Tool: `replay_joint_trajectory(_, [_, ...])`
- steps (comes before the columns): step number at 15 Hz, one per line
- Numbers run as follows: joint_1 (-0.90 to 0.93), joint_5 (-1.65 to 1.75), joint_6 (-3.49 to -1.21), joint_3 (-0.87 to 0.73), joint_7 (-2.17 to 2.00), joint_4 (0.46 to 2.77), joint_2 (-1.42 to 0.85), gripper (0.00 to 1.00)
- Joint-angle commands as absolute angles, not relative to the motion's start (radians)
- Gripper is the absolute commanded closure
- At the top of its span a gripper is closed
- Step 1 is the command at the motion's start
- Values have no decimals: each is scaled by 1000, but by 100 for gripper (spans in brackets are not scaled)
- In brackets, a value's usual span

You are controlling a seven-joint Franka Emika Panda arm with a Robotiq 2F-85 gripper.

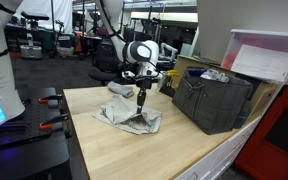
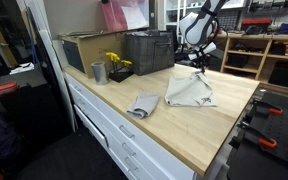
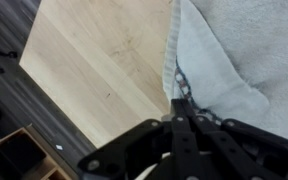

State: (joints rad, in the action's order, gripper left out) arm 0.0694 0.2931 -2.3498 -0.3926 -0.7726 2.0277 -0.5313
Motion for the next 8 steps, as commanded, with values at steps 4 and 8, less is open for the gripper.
replay_joint_trajectory(4, [70, 331, -2212, -387, -1004, 1975, -533, 66])
replay_joint_trajectory(8, [61, 315, -2201, -345, -1051, 1990, -509, 37])
